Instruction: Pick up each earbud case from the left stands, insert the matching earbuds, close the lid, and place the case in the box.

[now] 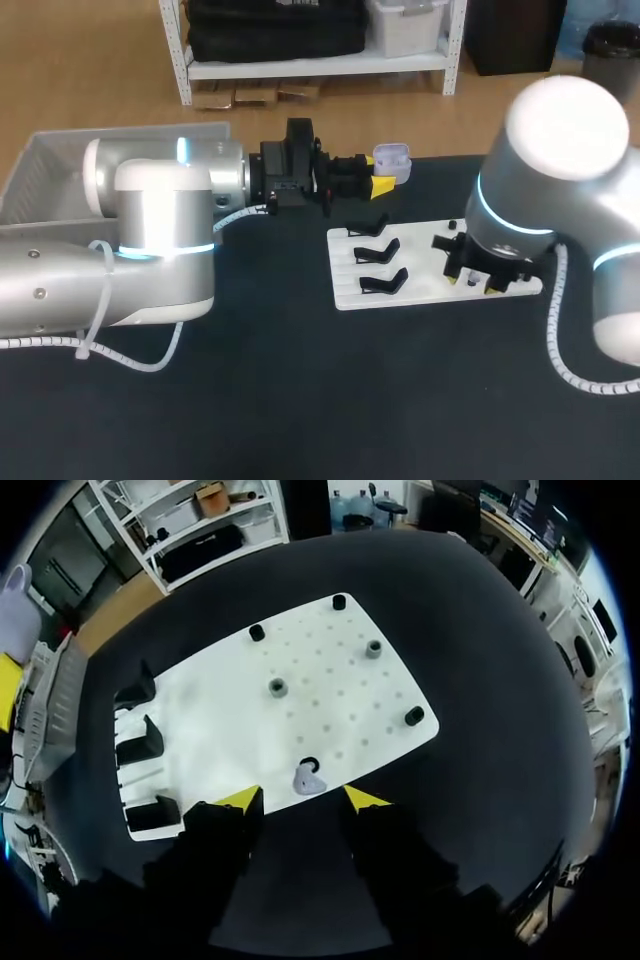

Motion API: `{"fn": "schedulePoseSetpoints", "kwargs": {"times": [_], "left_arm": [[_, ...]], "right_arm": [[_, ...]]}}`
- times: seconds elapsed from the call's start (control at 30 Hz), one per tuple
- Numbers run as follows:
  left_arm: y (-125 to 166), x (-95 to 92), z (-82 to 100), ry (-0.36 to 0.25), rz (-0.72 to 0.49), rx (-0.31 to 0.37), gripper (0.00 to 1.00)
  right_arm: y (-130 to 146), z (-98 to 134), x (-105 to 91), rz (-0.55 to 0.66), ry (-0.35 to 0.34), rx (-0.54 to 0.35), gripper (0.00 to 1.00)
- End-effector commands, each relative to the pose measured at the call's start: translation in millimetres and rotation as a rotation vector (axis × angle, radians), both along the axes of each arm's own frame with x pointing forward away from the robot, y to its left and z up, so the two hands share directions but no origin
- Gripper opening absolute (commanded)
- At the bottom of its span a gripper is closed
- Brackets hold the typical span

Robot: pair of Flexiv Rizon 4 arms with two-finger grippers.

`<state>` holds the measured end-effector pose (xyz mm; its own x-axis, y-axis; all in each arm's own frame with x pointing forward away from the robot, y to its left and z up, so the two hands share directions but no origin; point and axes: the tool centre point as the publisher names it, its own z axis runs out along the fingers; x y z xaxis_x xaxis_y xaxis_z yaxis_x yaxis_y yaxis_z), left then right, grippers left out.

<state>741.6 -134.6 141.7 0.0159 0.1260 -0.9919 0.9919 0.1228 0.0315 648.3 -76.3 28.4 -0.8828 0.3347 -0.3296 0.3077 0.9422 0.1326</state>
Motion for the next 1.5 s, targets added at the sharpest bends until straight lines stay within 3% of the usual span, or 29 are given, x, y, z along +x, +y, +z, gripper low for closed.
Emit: {"fn": "schedulePoseSetpoints", "kwargs": {"times": [0.03,0.67,0.77,0.97,1.23,1.5], "left_arm": [[-0.1,-0.8,-1.8,-0.006,0.005,-0.007,0.00],[-0.1,-0.8,-1.8,-0.006,0.005,-0.007,0.00],[-0.1,-0.8,-1.8,-0.006,0.005,-0.007,0.00],[-0.1,-0.8,-1.8,-0.006,0.005,-0.007,0.00],[-0.1,-0.8,-1.8,-0.006,0.005,-0.007,0.00],[-0.1,-0.8,-1.8,-0.006,0.005,-0.007,0.00]], "right_arm": [[1.7,-0.2,4.5,-0.001,0.014,-0.005,0.45],[-4.9,-9.9,9.4,-0.045,0.036,-0.009,0.44],[-5.8,-10.2,9.9,-0.050,0.036,-0.009,0.39],[-5.9,-11.1,9.9,-0.052,0.039,-0.010,0.39],[-6.1,-11.2,10.2,-0.057,0.039,-0.012,0.27],[-6.3,-11.1,10.9,-0.055,0.040,-0.017,0.22]]}}
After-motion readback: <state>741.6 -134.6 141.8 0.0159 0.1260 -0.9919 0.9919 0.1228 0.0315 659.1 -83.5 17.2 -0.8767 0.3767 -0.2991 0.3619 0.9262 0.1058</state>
